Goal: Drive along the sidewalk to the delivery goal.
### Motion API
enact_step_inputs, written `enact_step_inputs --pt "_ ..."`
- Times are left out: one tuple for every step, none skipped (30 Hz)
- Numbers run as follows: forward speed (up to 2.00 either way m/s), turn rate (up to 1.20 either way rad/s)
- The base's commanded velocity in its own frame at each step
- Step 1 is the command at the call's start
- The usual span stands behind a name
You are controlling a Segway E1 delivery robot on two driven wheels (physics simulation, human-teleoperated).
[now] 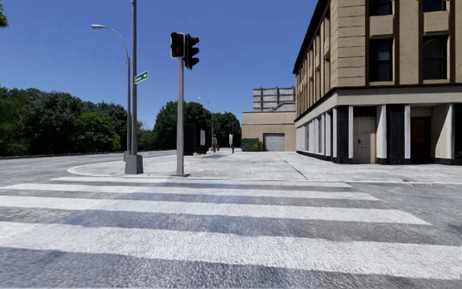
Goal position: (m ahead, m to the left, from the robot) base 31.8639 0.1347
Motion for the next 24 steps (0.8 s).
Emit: enact_step_inputs --pt "2.0 0.0" --pt "2.0 0.0" --pt "2.0 0.0" --pt "2.0 0.0" --pt "2.0 0.0" --pt "2.0 0.0" --pt "2.0 0.0" --pt "2.0 0.0" --pt "2.0 0.0" --pt "2.0 0.0" --pt "2.0 0.0" --pt "2.0 0.0" --pt "2.0 0.0" --pt "2.0 0.0" --pt "2.0 0.0" --pt "2.0 0.0" --pt "2.0 0.0" --pt "2.0 0.0" --pt "2.0 0.0" --pt "2.0 0.0" --pt "2.0 0.0" --pt "2.0 0.0" --pt "2.0 0.0" --pt "2.0 0.0"
